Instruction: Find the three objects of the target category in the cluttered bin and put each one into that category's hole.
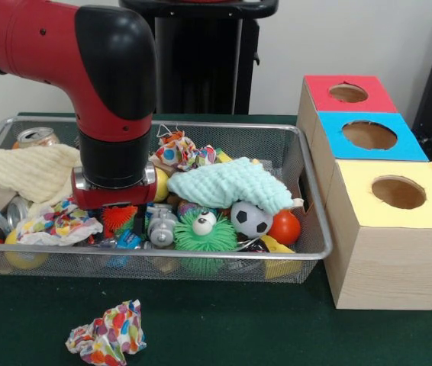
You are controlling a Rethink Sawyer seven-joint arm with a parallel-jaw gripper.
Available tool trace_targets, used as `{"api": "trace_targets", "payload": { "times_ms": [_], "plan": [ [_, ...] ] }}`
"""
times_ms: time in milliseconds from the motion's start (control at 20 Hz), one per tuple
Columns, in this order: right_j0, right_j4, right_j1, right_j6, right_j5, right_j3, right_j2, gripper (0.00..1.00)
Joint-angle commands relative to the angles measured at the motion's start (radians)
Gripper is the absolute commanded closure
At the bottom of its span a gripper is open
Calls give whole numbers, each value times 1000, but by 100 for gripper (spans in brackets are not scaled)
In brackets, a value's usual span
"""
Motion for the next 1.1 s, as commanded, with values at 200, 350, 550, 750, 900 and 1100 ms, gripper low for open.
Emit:
{"api": "trace_targets", "payload": {
  "times_ms": [200,350,550,750,900,1100],
  "plan": [
    [-16,38,51,200,-25,-23,51,100],
    [-20,40,47,195,-25,-17,56,100],
    [-17,27,47,184,-34,-18,54,100],
    [-11,30,45,192,-13,-30,45,100],
    [-13,29,48,188,-21,-30,49,100],
    [-13,31,47,192,-23,-29,48,100]
  ]
}}
